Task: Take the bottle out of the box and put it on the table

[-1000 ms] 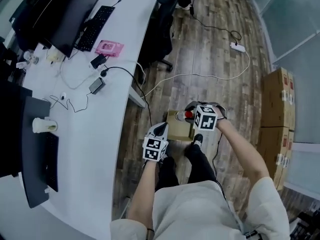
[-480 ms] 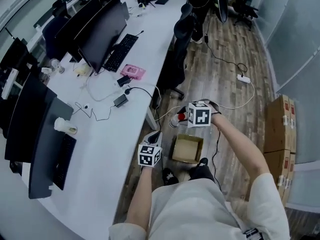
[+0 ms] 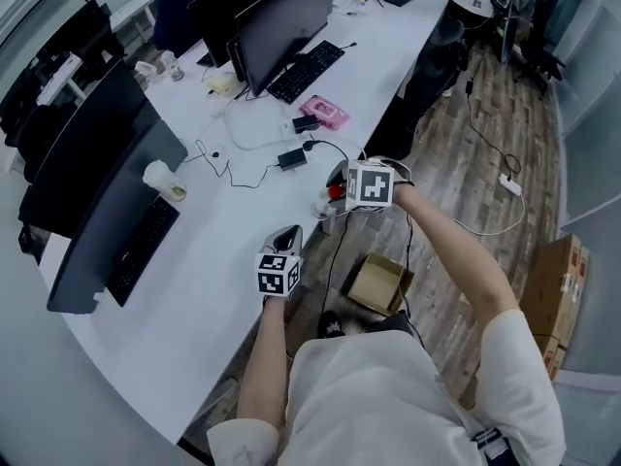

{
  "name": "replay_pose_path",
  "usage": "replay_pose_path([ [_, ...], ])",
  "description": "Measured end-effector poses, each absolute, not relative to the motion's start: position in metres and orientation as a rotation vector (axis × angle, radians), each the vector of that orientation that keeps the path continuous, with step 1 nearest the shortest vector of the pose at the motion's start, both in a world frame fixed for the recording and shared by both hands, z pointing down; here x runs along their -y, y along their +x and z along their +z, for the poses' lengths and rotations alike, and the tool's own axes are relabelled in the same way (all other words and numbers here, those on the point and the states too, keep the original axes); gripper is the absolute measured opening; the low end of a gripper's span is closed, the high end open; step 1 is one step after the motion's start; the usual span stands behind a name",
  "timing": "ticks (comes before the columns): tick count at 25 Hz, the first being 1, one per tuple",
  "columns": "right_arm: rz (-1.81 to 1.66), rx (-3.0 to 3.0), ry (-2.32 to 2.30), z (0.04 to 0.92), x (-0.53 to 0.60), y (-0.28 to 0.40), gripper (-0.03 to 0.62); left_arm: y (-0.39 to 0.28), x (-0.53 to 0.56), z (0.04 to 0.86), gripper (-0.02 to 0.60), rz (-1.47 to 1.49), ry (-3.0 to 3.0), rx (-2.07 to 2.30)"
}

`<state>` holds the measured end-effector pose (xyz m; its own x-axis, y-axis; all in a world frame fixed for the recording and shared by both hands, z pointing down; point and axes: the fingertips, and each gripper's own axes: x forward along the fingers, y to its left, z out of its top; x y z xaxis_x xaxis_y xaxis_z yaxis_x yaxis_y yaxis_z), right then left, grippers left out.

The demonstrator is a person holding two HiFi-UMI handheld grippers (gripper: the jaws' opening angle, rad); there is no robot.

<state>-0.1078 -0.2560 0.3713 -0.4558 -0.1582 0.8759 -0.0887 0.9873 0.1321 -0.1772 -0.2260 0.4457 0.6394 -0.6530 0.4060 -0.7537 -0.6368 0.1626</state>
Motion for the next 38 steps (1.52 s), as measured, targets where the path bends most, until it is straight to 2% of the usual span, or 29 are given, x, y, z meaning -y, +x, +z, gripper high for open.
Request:
replay_pose_path([
  [7,-0.096,1.989,0.037,0.404,0.283,-0.2,0.181,-0.248,0.228,0.454,0.014,0.41,2.444,1.266],
  [18,-0.037,2.056,0.033,0.415,0.298,-0.262,0.183,-0.291,0.227,0.461,0.012,0.379,2.364,1.347],
  [33,0.2,2.454,0.638,0.41,0.319,-0.248,0.193,-0.28,0.202,0.464,0.012,0.404,2.375,1.331],
  [38,0.241,2.533,0.773,0.398,0.311,-0.24,0.225,-0.282,0.189,0.447,0.012,0.388,2.369,1.402],
])
